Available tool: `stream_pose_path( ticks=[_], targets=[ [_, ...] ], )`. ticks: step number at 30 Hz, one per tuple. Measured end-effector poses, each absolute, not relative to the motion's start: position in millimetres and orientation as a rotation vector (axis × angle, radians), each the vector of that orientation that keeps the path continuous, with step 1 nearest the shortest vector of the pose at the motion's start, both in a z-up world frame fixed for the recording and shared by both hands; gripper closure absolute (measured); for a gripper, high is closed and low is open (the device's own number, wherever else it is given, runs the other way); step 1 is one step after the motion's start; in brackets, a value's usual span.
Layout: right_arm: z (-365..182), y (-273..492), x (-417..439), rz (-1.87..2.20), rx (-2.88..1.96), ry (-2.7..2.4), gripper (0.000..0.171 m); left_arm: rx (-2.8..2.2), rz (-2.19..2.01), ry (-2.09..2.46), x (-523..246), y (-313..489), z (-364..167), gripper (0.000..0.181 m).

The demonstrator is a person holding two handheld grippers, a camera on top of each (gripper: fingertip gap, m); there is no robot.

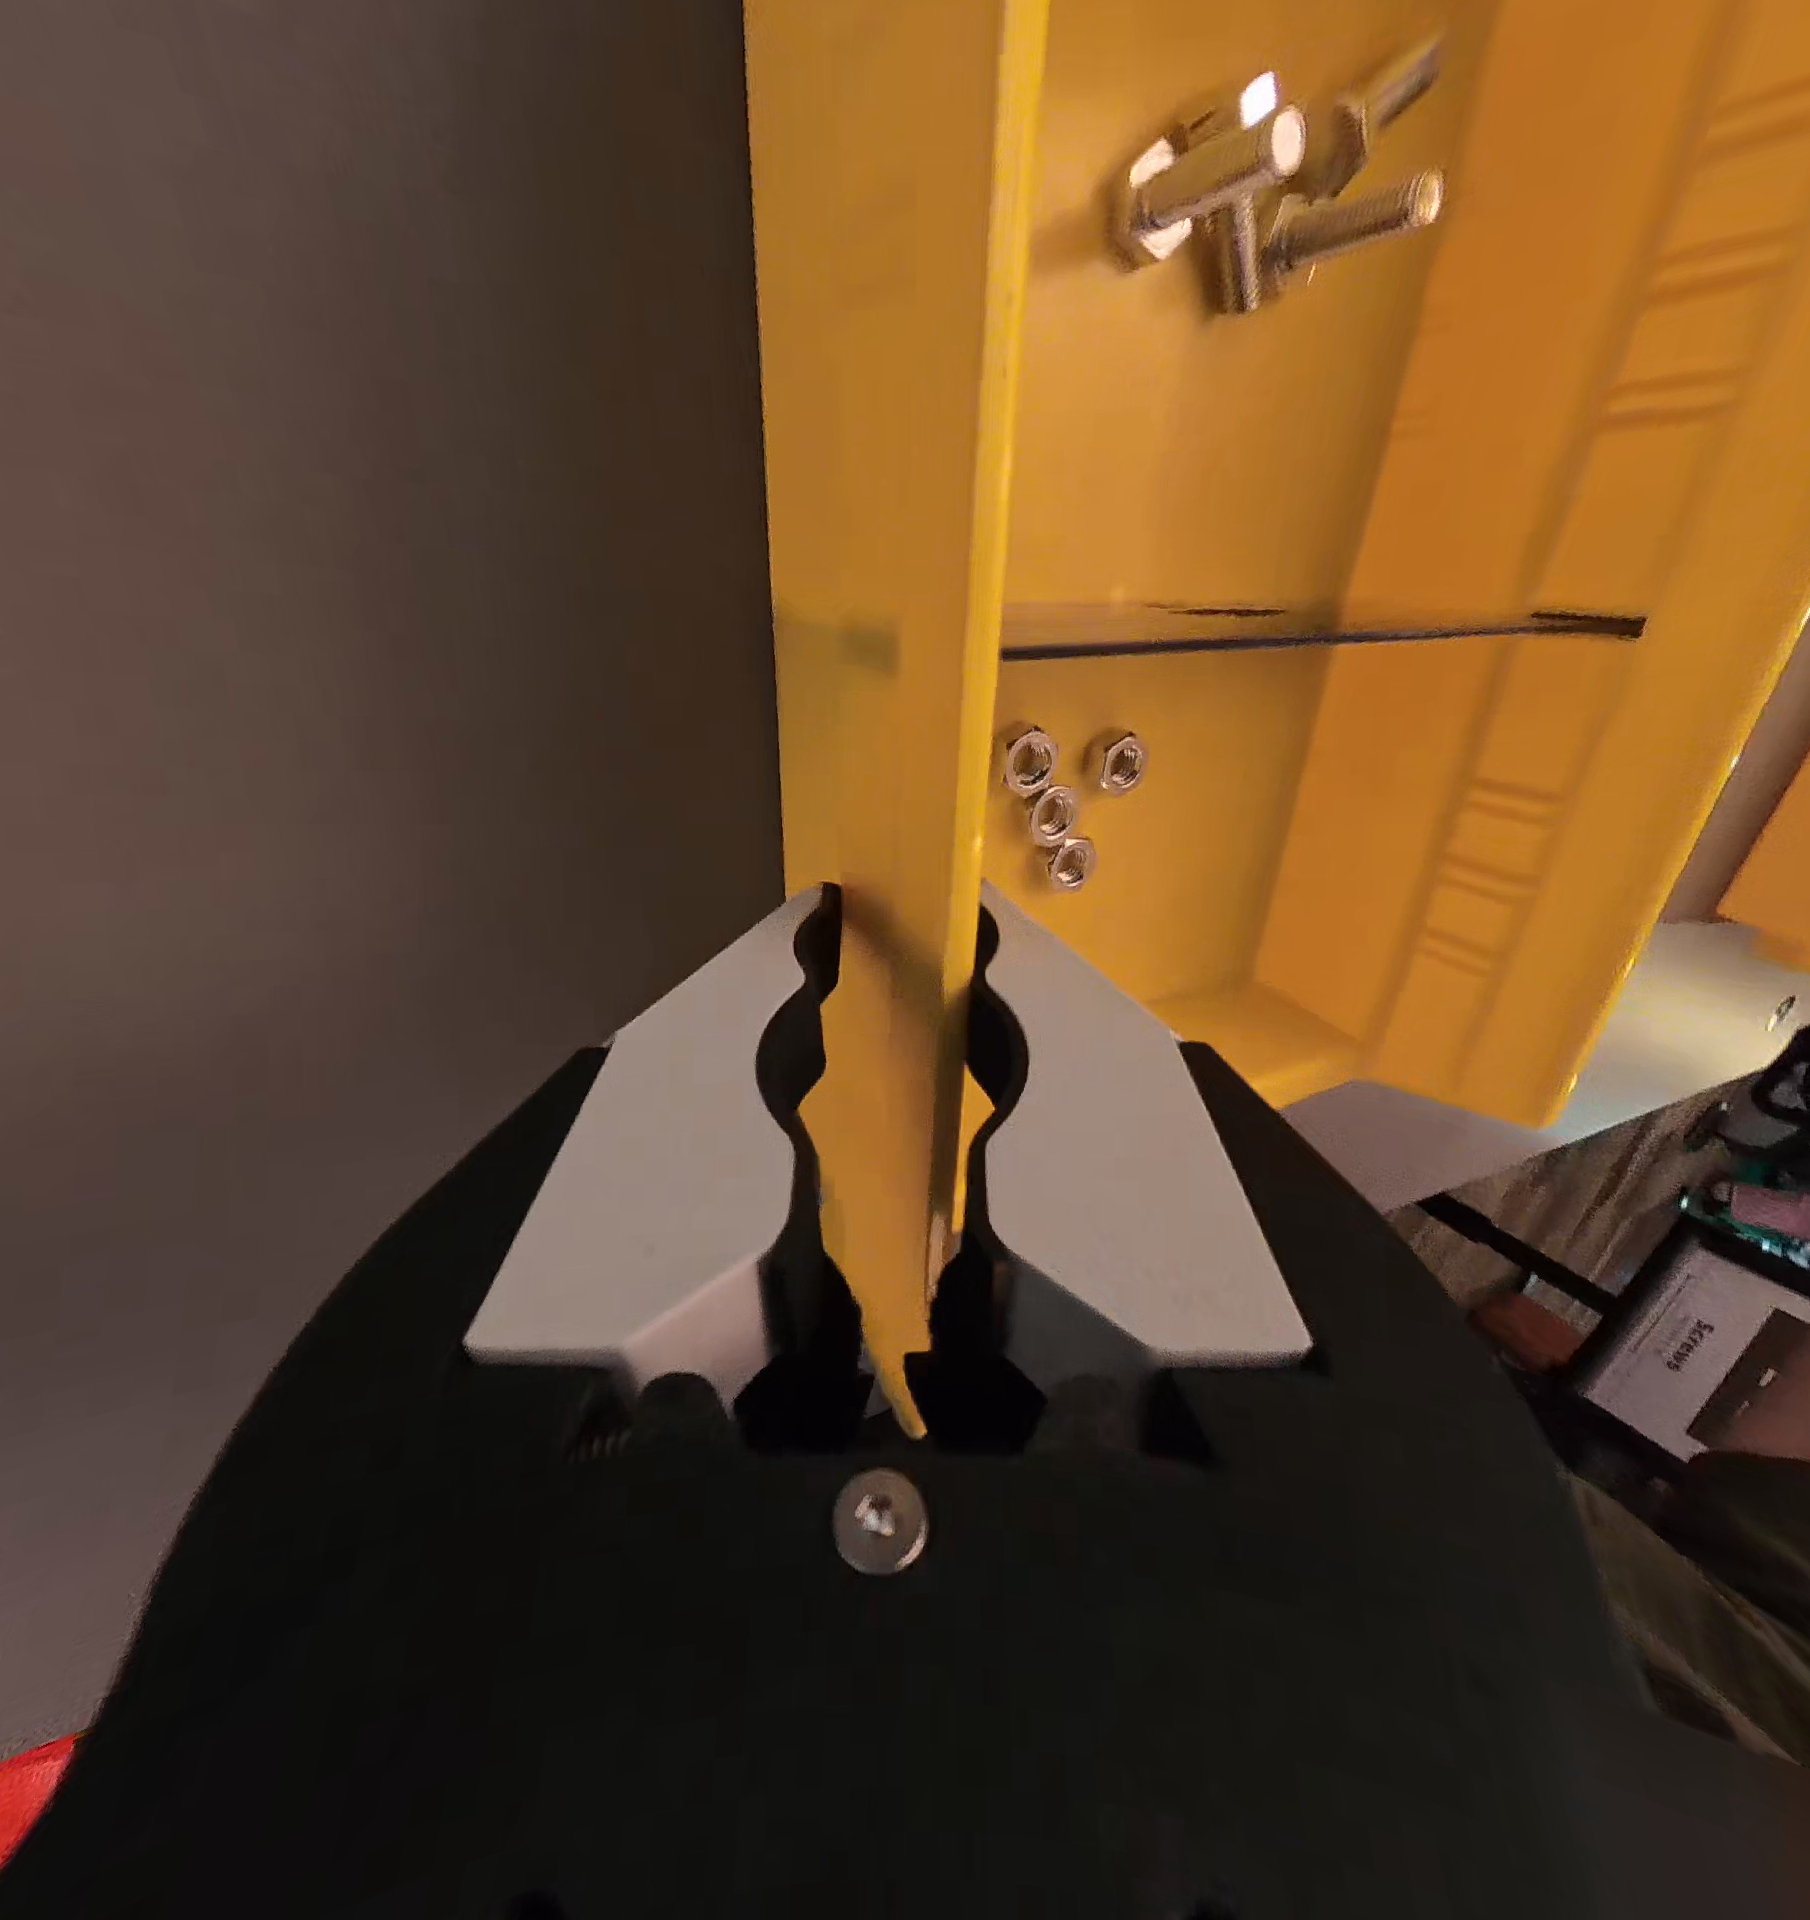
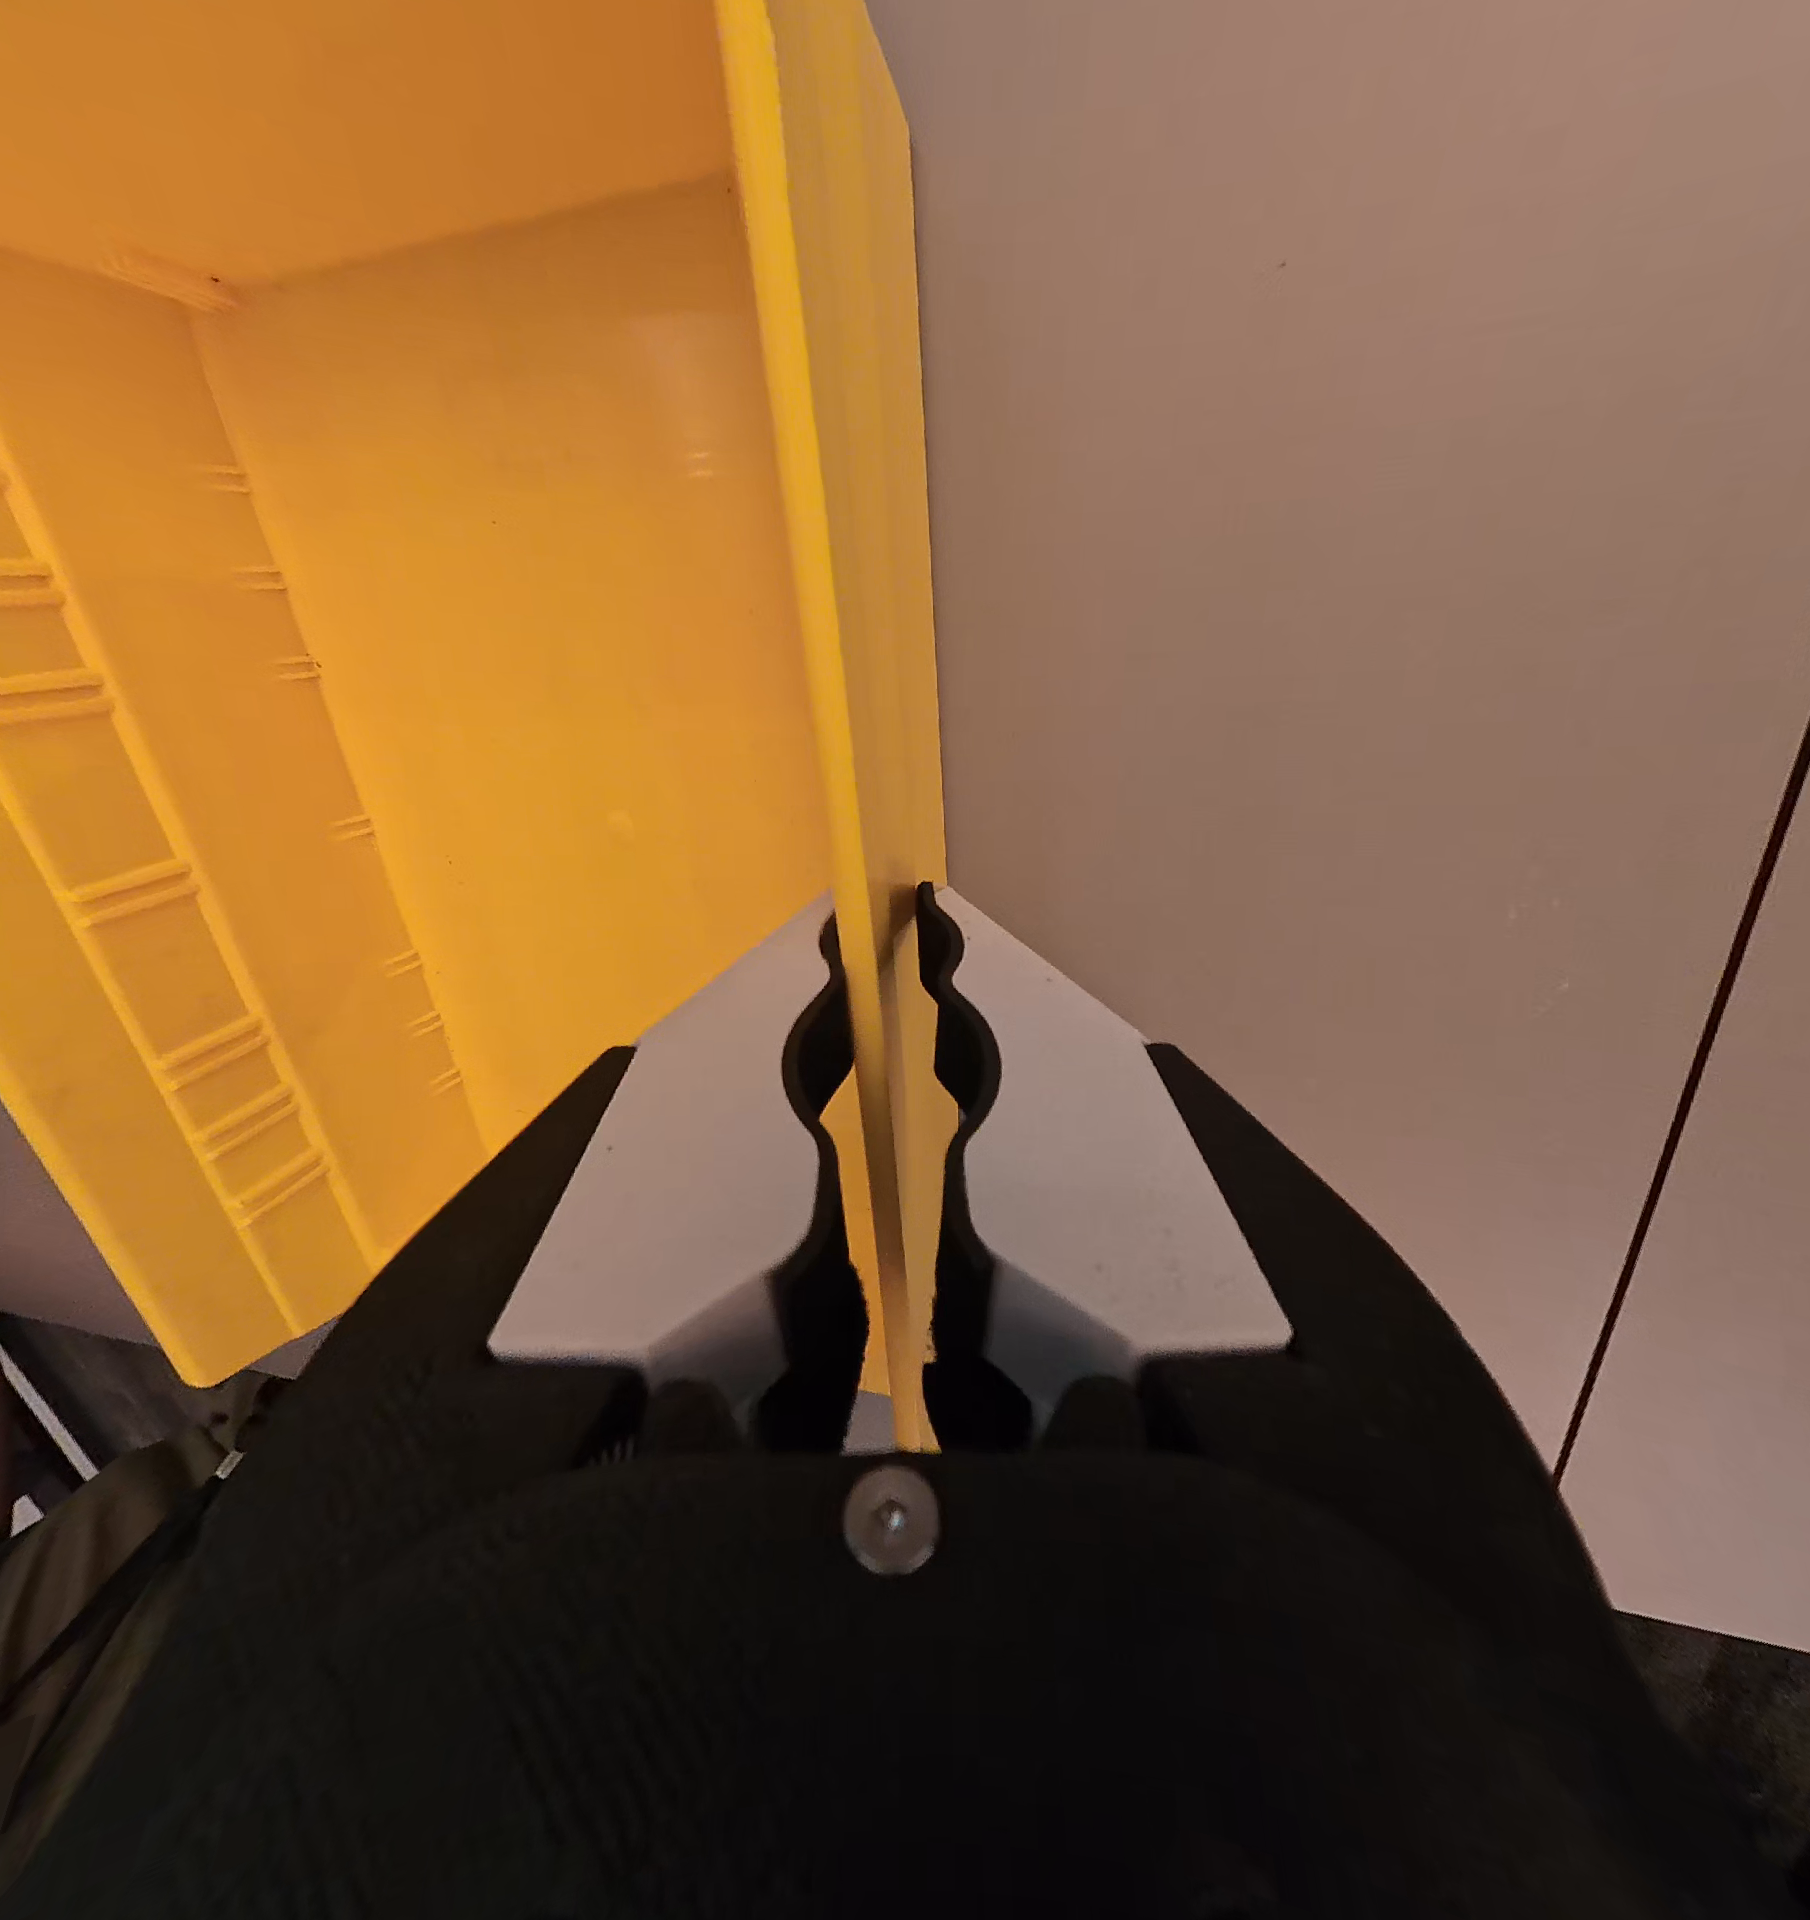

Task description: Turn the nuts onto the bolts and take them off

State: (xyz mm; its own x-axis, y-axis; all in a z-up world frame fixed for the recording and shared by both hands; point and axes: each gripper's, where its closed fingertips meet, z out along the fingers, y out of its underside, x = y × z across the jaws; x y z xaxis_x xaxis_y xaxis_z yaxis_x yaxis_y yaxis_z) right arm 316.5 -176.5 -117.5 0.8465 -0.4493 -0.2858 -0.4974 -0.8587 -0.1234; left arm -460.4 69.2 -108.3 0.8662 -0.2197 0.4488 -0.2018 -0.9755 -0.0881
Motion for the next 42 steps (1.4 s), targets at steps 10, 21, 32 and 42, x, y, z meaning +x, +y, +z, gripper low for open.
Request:
stream_pose_path(
  ticks=[10, 21, 32, 42],
  targets=[
    [-118, -177, 316, 0.377, -2.824, 0.723, 0.163, -2.819, -0.777, 0.079, -473, 119, -105, 0.16],
    [-118, -177, 316, 0.372, -2.827, 0.722, 0.163, -2.707, -0.73, -0.134, -507, 136, -102, 0.161],
    [-118, -177, 316, 0.36, -2.802, 0.783, 0.163, -2.716, -0.78, -0.079, -493, 135, -101, 0.16],
    [-118, -173, 322, 0.325, -2.751, 0.956, 0.163, -2.73, -0.791, -0.017, -482, 135, -101, 0.159]
  ],
)
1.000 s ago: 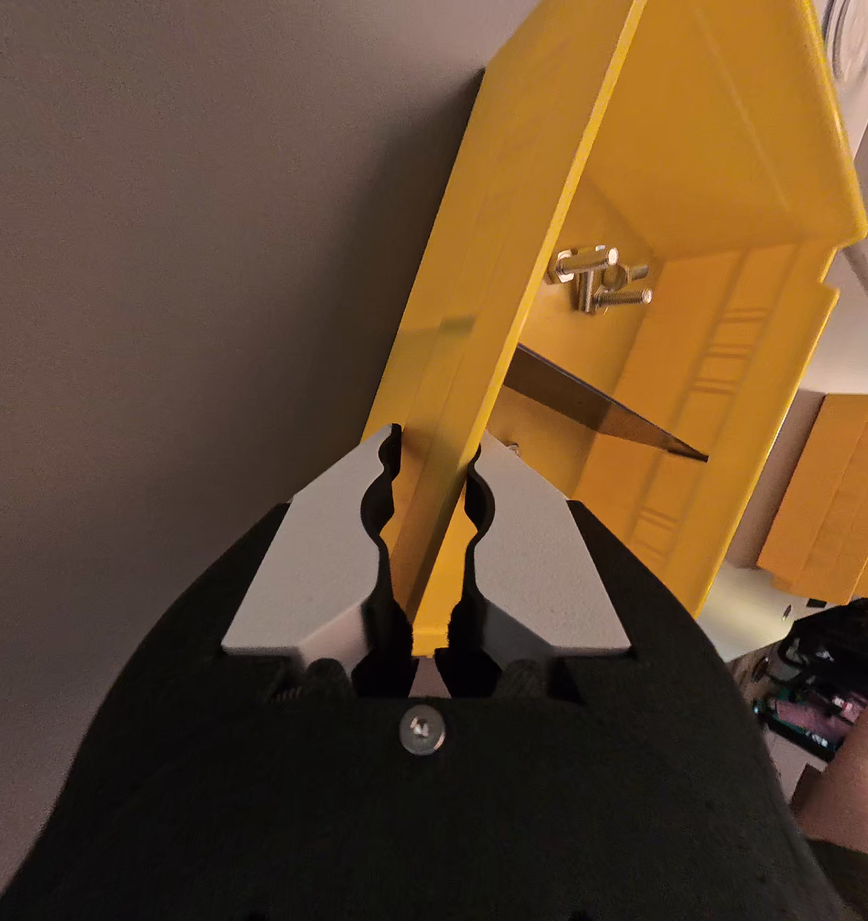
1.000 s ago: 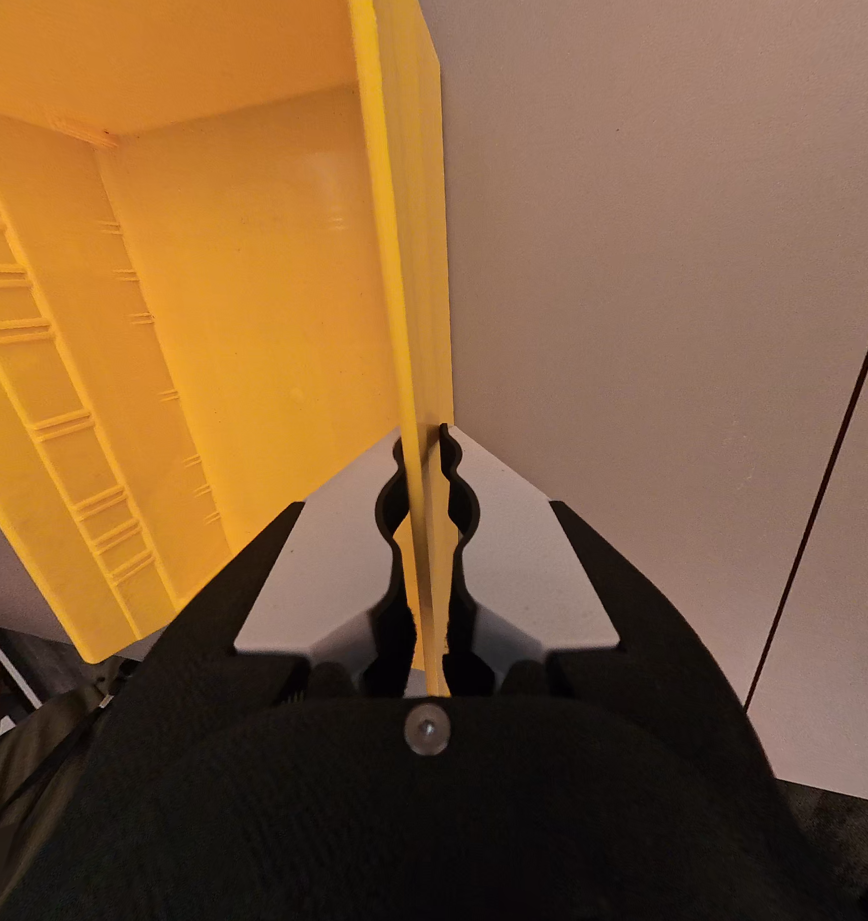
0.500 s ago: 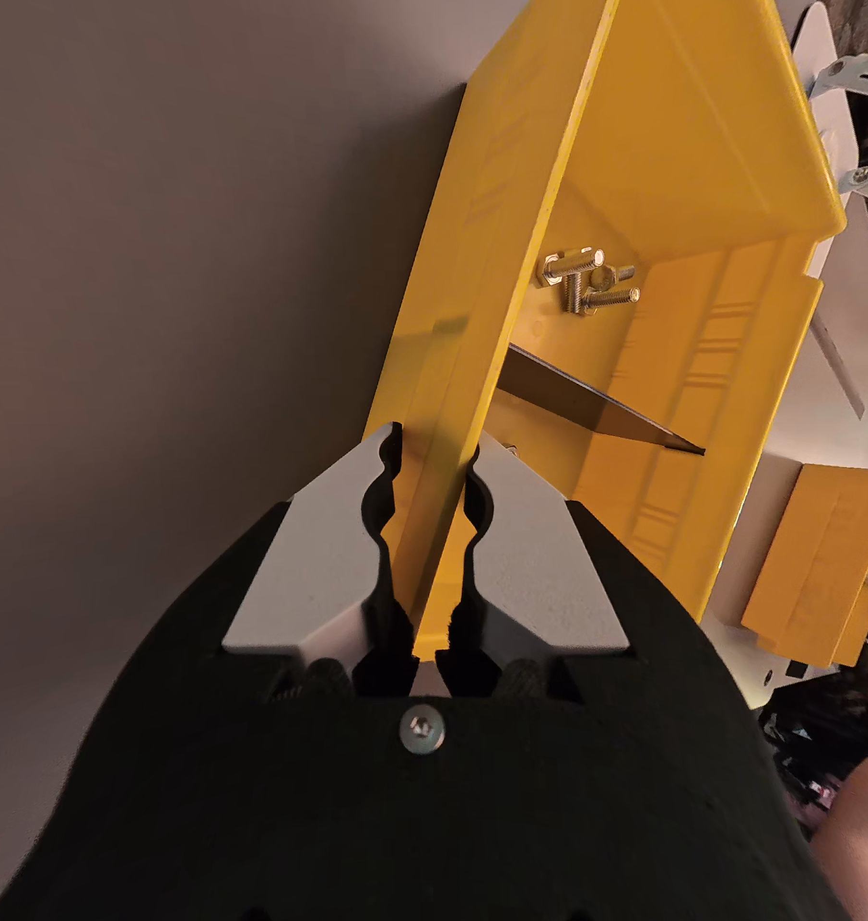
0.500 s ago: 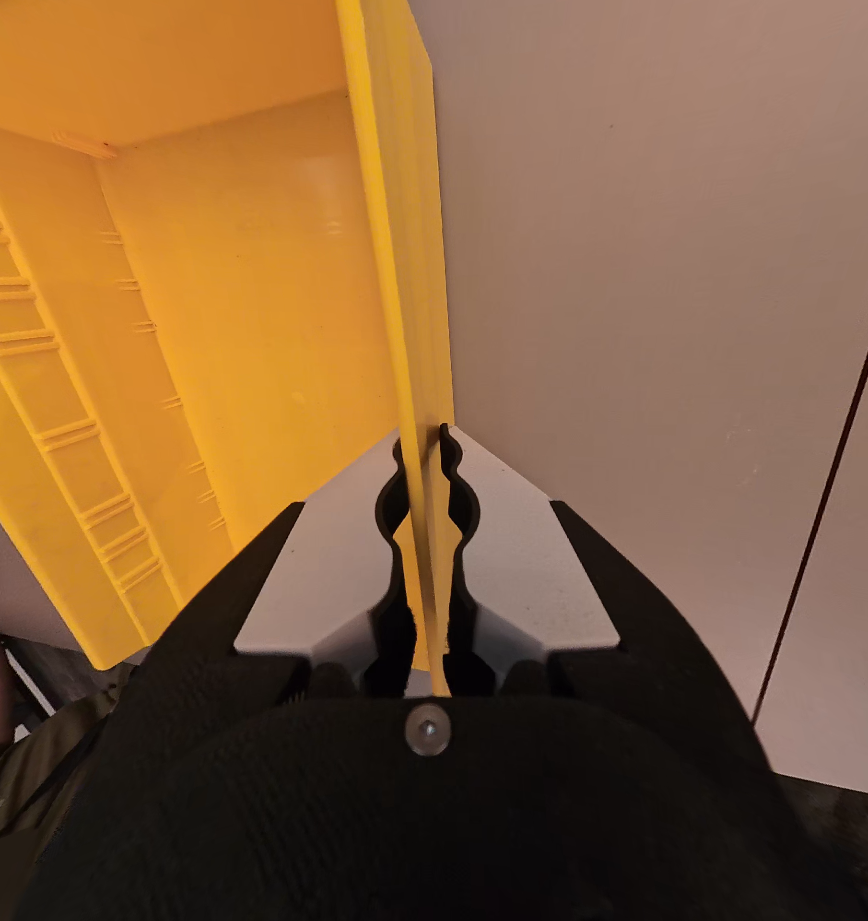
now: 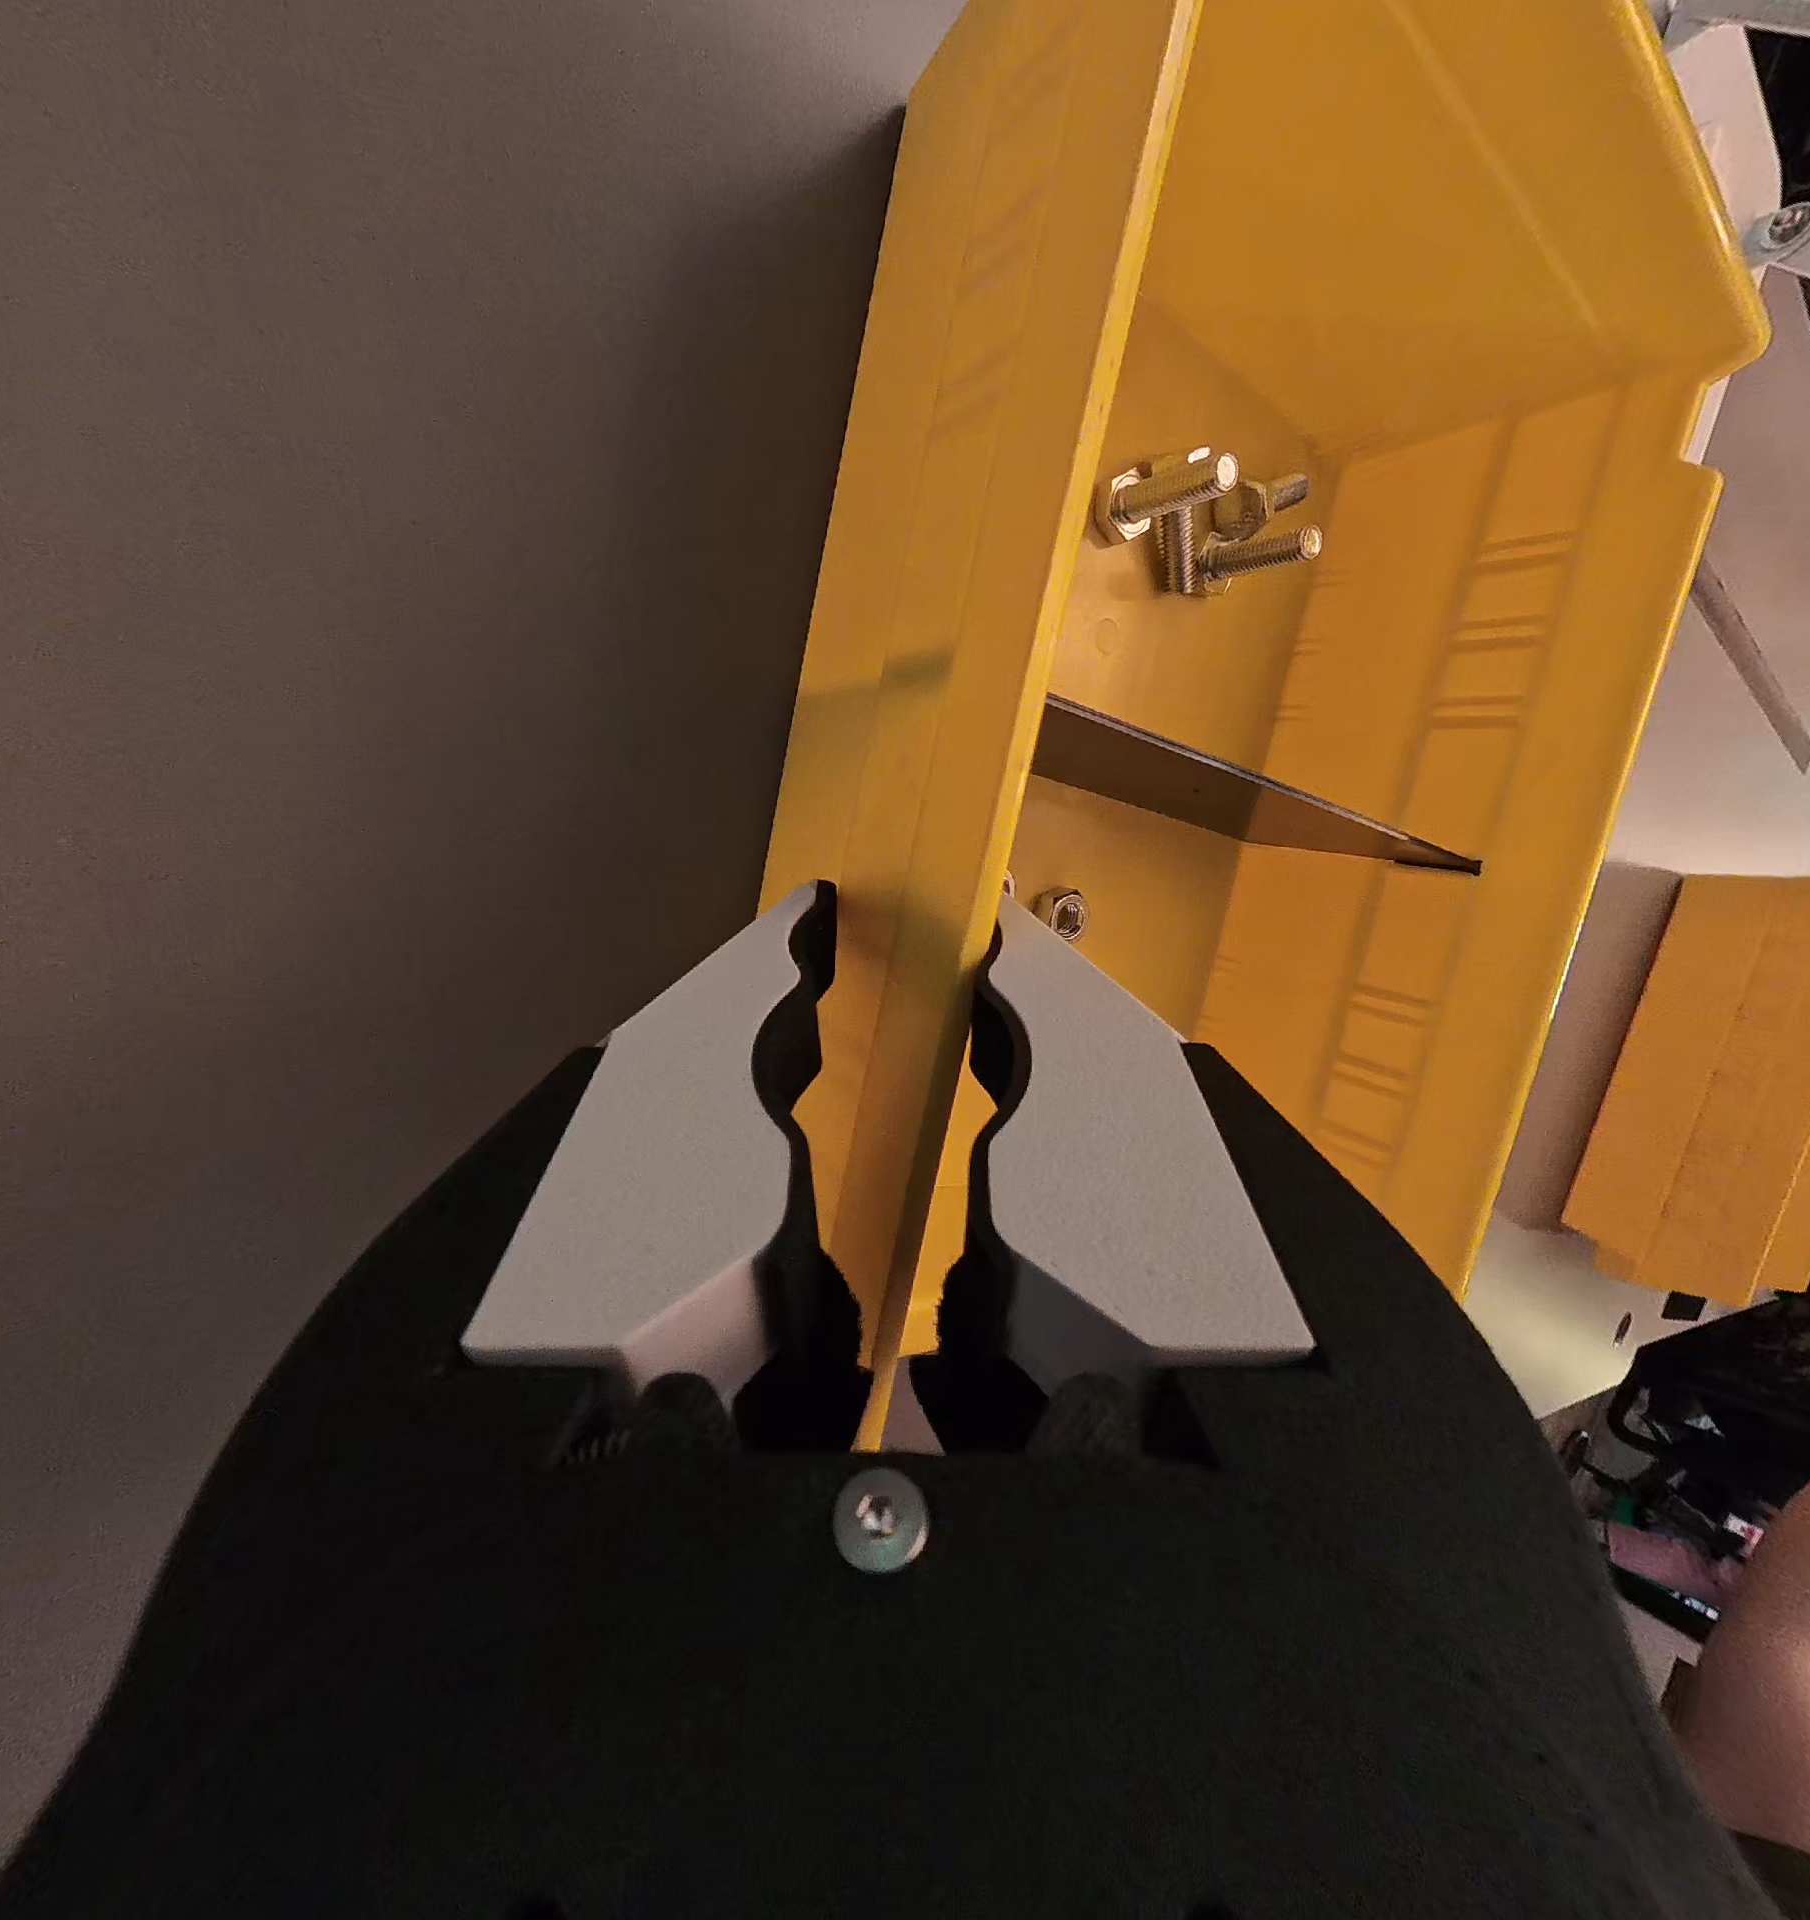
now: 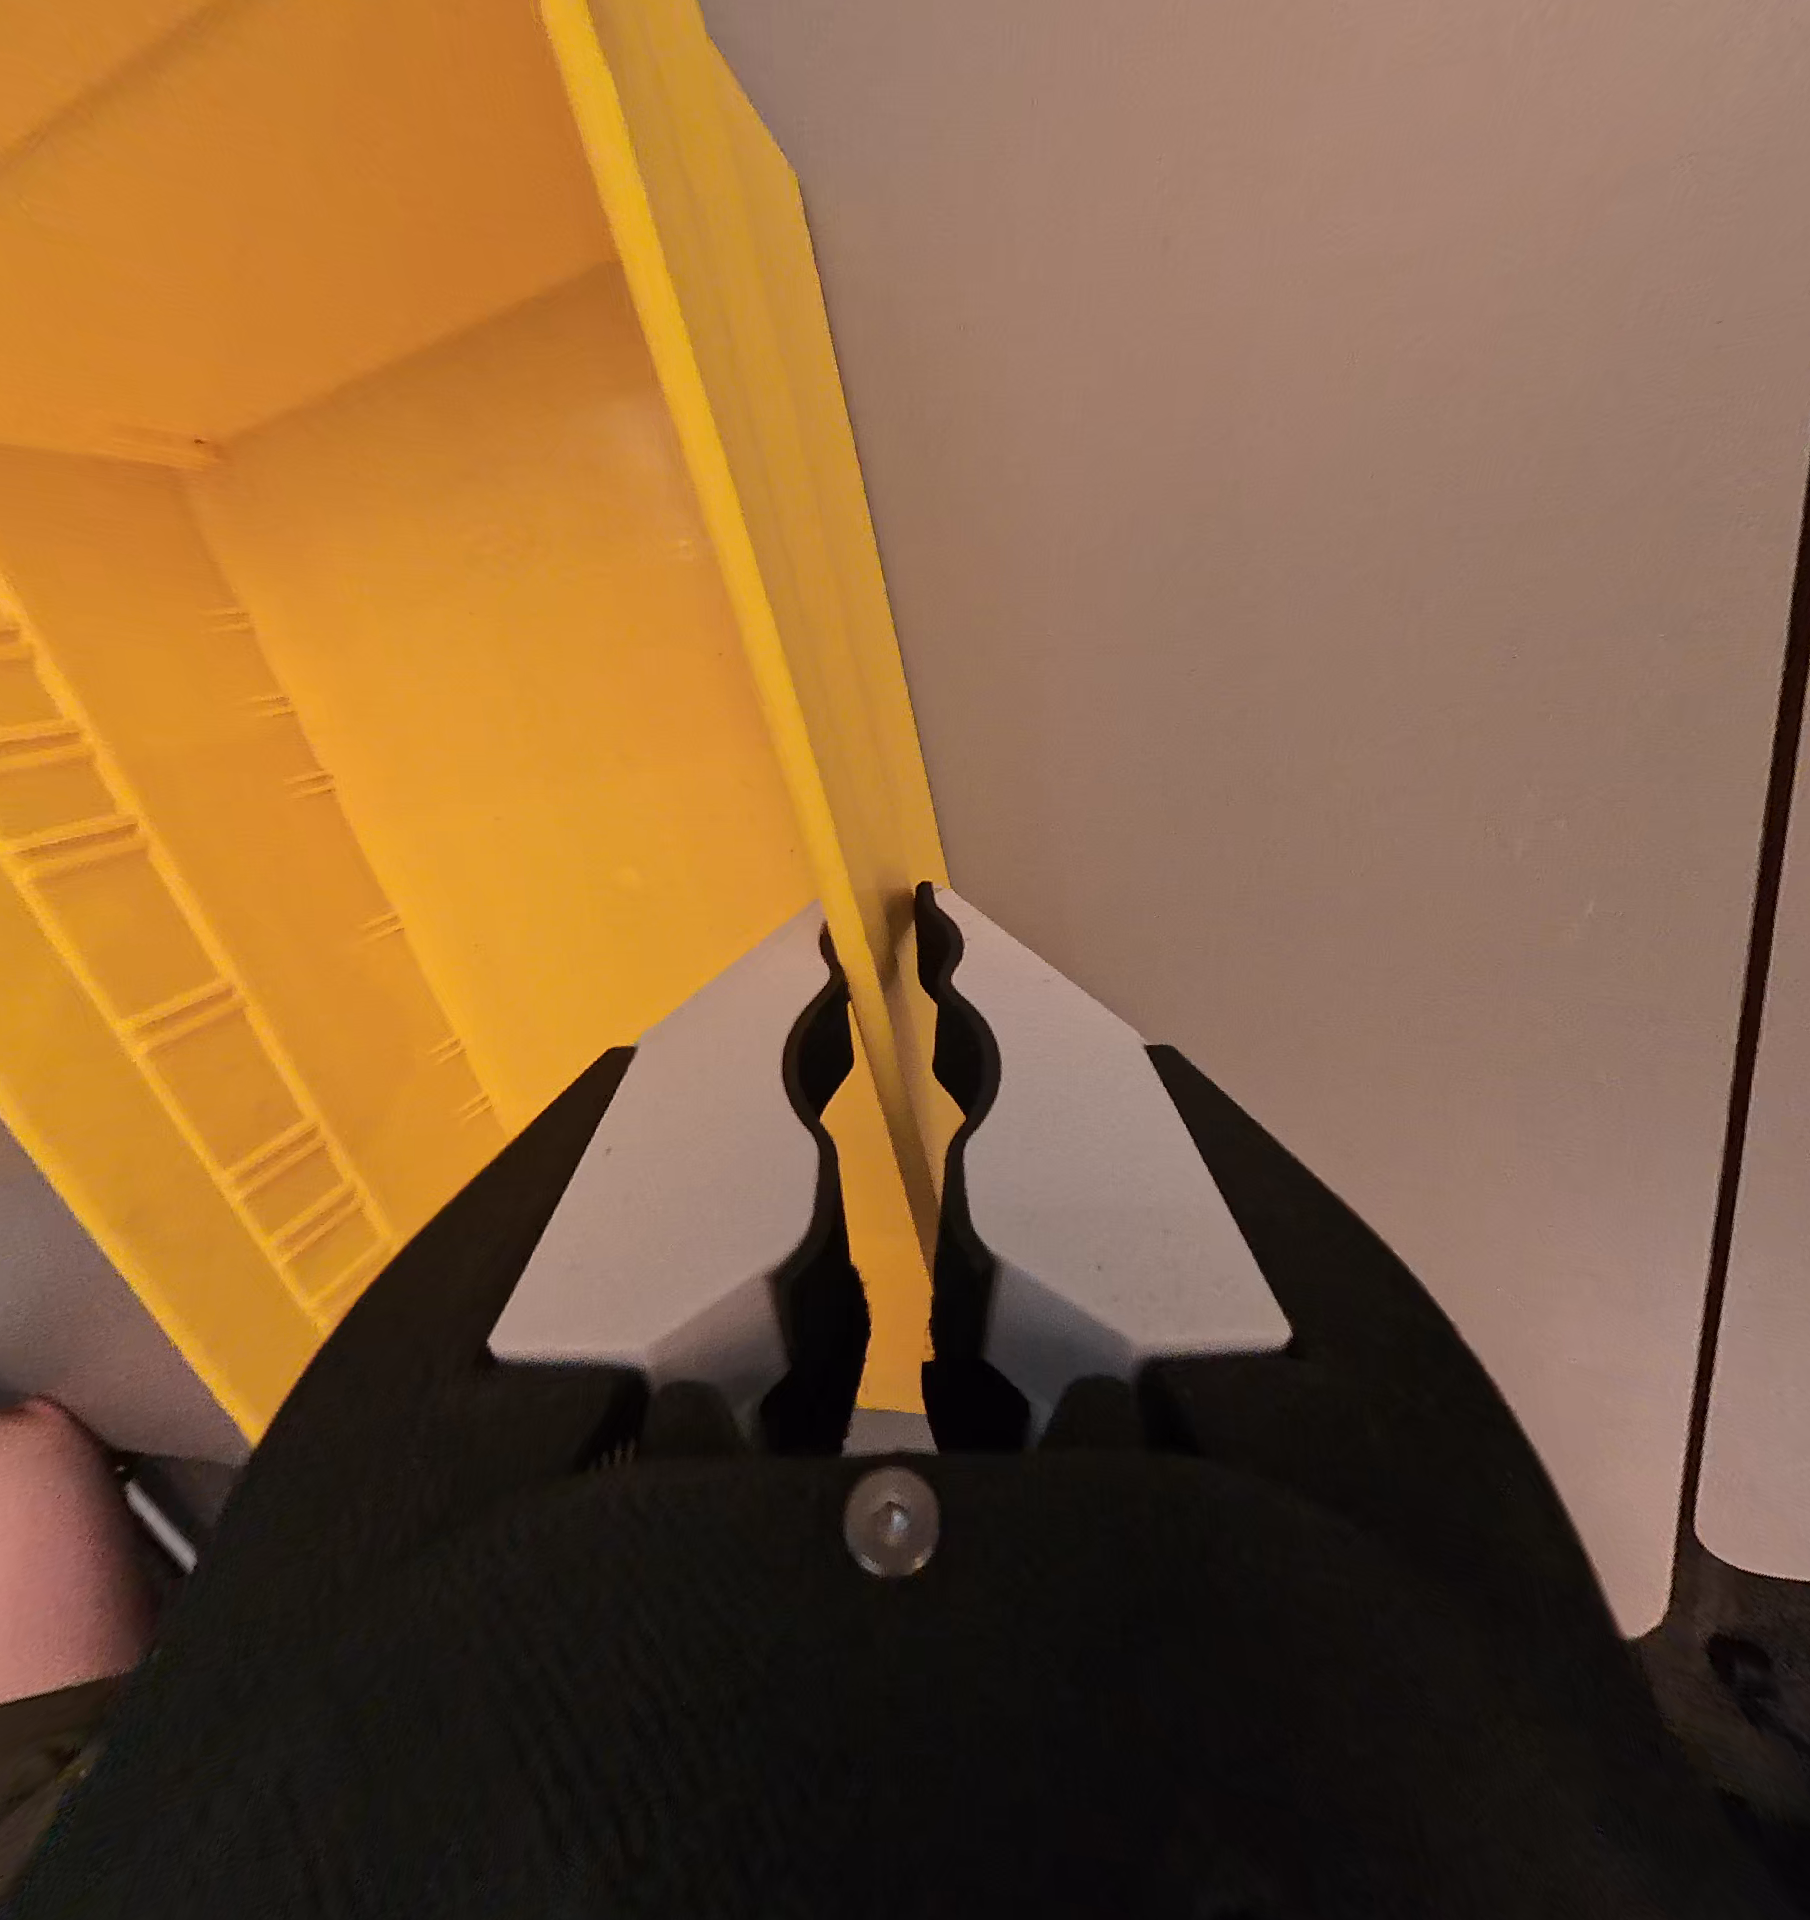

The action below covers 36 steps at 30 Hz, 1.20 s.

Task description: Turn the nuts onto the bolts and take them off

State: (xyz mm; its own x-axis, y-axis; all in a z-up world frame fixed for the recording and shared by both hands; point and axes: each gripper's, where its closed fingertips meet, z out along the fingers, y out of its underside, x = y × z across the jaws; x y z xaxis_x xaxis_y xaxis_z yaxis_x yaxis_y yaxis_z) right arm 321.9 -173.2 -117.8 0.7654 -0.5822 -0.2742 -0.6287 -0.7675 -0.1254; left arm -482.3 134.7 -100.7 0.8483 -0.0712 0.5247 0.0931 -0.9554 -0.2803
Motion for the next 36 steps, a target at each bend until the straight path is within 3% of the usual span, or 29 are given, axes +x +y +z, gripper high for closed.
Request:
stream_pose_path(
  ticks=[14, 20, 27, 33, 36],
  targets=[
    [-117, -171, 328, 0.243, -2.79, 0.837, 0.162, -2.743, -0.866, 0.028, -469, 132, -98, 0.157],
    [-94, -173, 346, -0.072, -2.813, 0.671, 0.142, -2.579, -0.82, -0.018, -484, 135, -58, 0.162],
    [1, -139, 342, -0.506, -2.58, 0.338, 0.139, -2.483, -0.782, 0.299, -452, 90, -3, 0.152],
    [133, -74, 205, -0.299, -1.909, -0.058, 0.13, -2.619, -0.662, 0.854, -395, 73, -42, 0.158],
    [186, -78, 124, -0.057, -1.587, -0.16, 0.124, -2.551, -0.325, 1.217, -393, 89, -73, 0.166]
  ],
)
